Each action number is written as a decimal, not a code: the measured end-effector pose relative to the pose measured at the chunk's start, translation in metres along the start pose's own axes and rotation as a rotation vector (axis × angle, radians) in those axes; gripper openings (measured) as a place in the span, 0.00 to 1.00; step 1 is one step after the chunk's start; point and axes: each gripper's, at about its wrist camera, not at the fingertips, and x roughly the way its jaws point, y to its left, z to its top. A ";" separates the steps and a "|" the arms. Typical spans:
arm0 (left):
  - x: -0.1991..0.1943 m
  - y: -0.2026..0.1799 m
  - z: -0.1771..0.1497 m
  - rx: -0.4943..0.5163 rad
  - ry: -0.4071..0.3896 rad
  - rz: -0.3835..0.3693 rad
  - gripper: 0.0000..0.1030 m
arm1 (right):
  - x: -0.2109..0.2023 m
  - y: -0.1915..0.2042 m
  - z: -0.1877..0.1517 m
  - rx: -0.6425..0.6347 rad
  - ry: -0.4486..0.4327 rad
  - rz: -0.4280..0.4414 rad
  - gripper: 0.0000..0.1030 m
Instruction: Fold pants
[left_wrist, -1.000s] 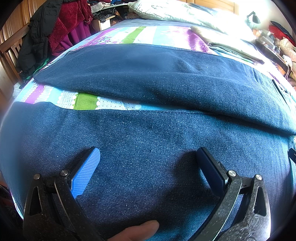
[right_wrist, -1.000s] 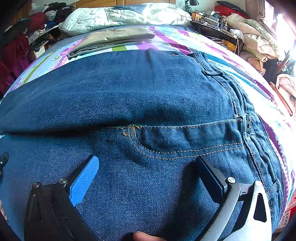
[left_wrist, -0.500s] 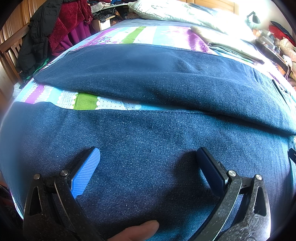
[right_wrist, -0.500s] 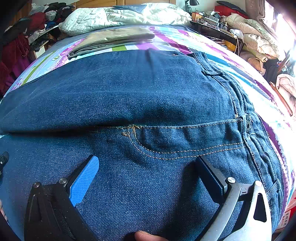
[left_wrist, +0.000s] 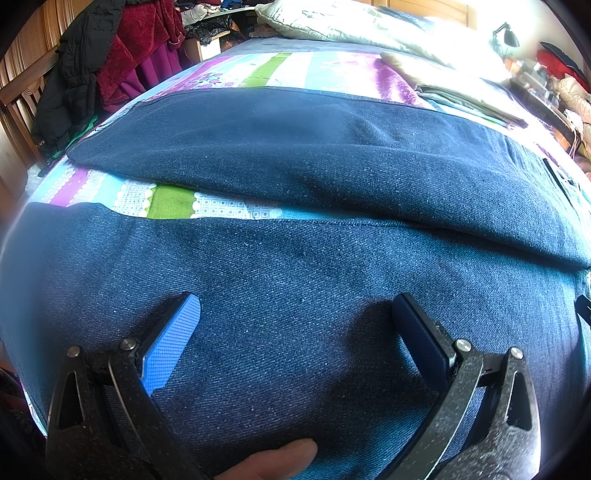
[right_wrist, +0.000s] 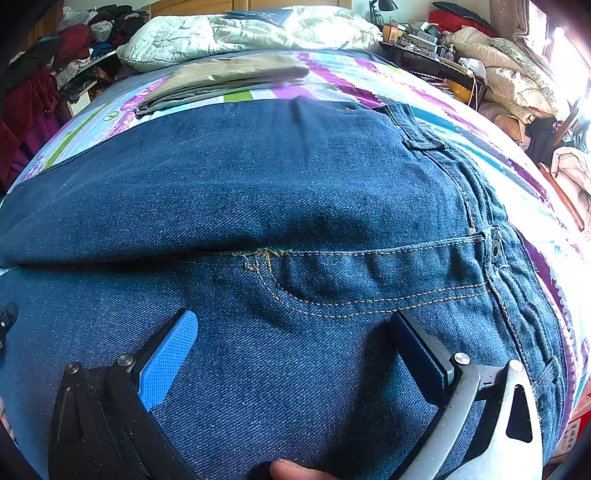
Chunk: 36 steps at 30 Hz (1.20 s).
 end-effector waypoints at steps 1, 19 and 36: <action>0.000 0.000 0.000 0.000 0.000 0.000 1.00 | 0.000 0.000 0.000 0.000 0.000 0.000 1.00; 0.001 0.003 0.004 0.004 0.000 0.006 1.00 | 0.002 0.002 -0.001 -0.004 0.006 -0.006 1.00; -0.001 0.003 0.000 -0.003 -0.002 0.000 1.00 | -0.001 0.003 -0.001 -0.002 0.000 -0.021 1.00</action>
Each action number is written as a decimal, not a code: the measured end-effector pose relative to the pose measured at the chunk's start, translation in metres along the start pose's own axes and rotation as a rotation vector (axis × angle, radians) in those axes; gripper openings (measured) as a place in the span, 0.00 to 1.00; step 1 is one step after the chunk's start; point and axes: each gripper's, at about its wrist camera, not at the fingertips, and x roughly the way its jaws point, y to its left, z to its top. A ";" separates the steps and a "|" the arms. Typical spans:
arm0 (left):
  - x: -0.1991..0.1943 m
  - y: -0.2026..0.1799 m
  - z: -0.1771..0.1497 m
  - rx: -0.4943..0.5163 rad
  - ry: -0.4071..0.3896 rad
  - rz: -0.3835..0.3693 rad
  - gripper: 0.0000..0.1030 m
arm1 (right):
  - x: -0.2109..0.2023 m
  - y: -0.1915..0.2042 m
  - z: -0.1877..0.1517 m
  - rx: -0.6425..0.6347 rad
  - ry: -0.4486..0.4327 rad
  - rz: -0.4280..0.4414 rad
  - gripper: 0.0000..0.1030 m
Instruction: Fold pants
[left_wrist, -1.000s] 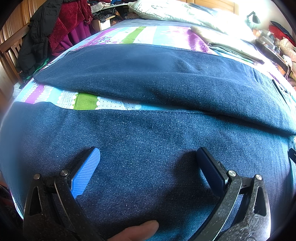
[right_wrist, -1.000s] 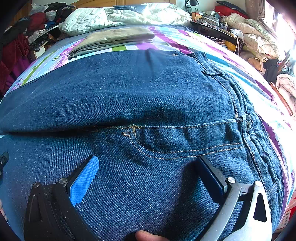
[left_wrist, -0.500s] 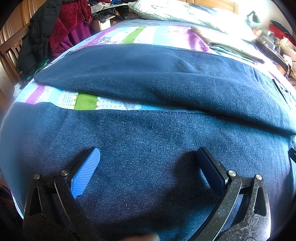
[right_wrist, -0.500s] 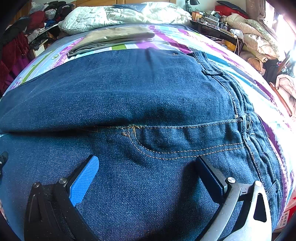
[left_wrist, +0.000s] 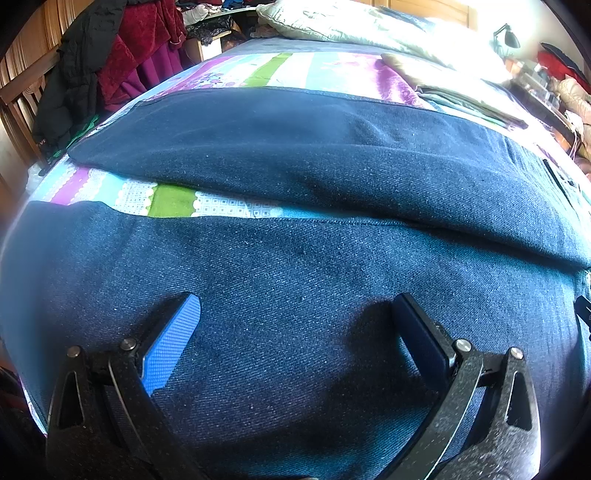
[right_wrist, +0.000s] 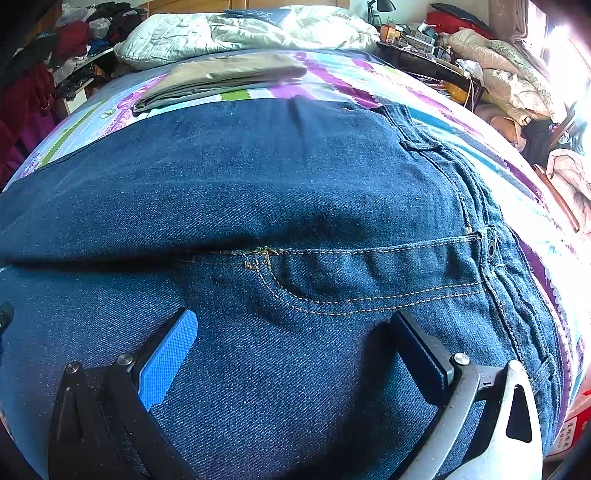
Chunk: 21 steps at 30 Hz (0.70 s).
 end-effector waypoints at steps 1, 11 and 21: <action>0.000 0.000 0.000 0.000 0.000 0.000 1.00 | 0.000 0.000 0.000 0.000 0.000 0.000 1.00; 0.000 0.000 -0.001 -0.001 0.001 -0.002 1.00 | 0.000 -0.001 0.000 0.007 0.007 0.003 1.00; 0.000 0.000 -0.001 0.000 0.001 -0.001 1.00 | 0.001 -0.001 0.001 0.005 0.004 0.003 1.00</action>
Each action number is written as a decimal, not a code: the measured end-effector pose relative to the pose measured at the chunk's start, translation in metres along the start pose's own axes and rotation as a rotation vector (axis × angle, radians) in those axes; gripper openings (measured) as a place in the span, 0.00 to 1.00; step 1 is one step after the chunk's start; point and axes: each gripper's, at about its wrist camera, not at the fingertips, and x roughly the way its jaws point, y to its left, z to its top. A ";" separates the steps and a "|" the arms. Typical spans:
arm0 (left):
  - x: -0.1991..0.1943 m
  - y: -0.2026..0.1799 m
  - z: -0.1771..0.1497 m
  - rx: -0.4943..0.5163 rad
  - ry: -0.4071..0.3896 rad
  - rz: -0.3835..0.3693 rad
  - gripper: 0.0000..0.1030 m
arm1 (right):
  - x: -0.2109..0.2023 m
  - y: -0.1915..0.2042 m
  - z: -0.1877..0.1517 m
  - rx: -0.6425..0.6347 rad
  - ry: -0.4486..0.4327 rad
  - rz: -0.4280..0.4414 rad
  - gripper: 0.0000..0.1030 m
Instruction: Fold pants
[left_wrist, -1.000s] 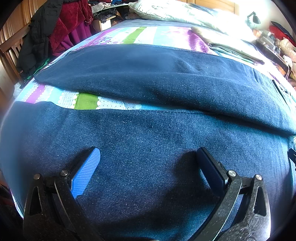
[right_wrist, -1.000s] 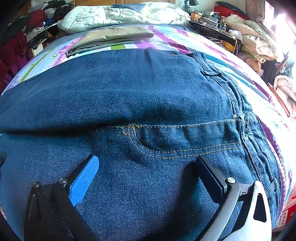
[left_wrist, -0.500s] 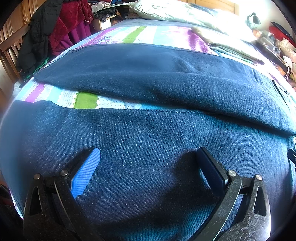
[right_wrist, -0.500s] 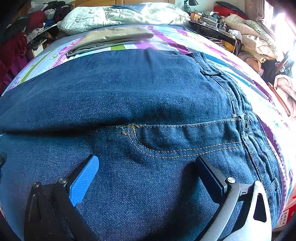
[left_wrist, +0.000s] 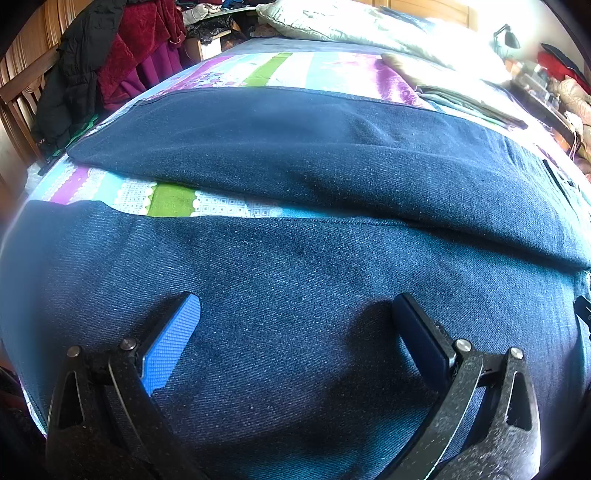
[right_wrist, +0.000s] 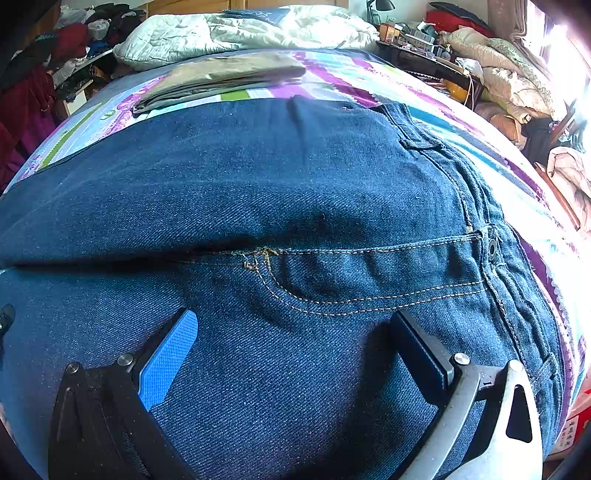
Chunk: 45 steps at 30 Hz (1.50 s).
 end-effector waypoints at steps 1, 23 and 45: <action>0.000 0.000 0.000 0.000 0.000 0.000 1.00 | 0.000 0.000 0.000 0.000 0.000 -0.001 1.00; -0.002 -0.003 -0.001 0.013 -0.009 0.021 1.00 | 0.000 0.000 0.001 0.002 0.002 0.004 1.00; -0.002 -0.001 0.000 0.009 -0.001 0.007 1.00 | -0.011 -0.015 0.007 0.072 -0.007 0.095 1.00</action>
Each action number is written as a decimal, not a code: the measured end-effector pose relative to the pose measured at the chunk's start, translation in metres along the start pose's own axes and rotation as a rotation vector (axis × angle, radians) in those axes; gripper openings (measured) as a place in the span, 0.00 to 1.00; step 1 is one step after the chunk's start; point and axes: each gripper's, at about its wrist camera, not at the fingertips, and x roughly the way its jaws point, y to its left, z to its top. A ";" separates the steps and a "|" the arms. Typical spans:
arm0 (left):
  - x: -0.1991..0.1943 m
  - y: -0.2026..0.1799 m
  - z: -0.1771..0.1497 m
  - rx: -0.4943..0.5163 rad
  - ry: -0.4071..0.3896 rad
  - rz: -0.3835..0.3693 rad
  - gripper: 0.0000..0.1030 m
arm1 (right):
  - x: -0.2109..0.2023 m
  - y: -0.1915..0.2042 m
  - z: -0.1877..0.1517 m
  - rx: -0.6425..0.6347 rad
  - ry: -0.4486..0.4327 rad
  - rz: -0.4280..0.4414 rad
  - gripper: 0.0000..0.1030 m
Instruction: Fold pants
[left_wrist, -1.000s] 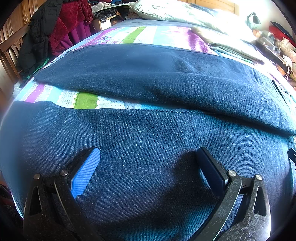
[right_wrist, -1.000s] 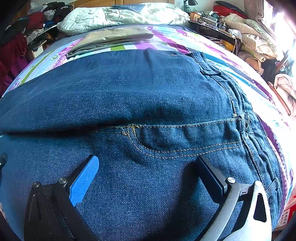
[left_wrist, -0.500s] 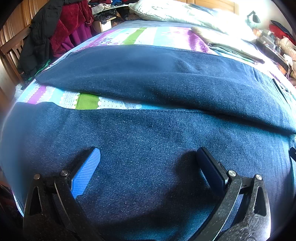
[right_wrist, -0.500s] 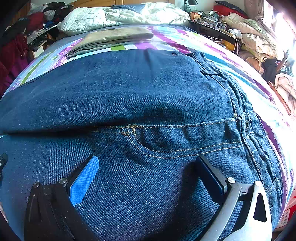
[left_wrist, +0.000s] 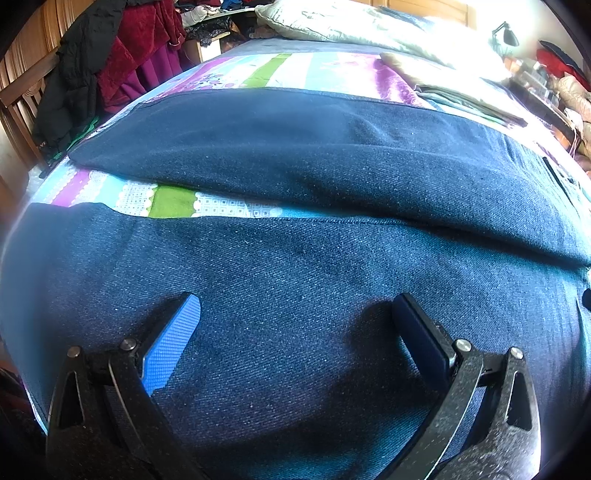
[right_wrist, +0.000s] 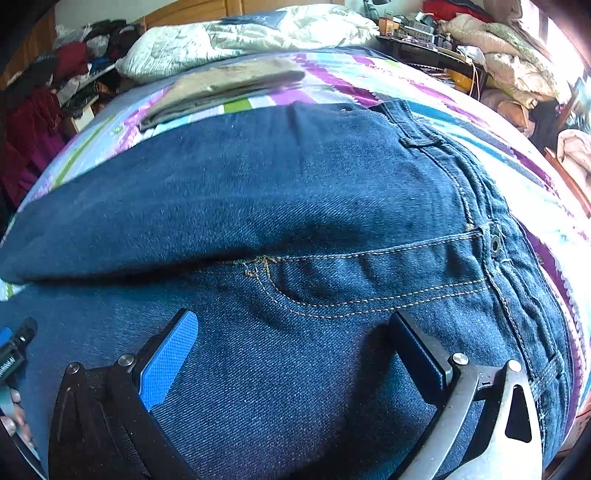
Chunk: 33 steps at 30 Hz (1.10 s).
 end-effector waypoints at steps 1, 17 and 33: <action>-0.001 0.000 0.000 0.003 0.001 -0.003 1.00 | -0.005 -0.004 0.000 0.020 -0.010 0.006 1.00; -0.079 0.202 0.194 -0.098 -0.364 0.034 0.99 | -0.109 -0.096 0.078 0.186 -0.324 -0.216 1.00; 0.195 0.305 0.283 -0.174 -0.019 0.080 0.72 | -0.063 -0.104 0.073 0.192 -0.129 -0.354 0.99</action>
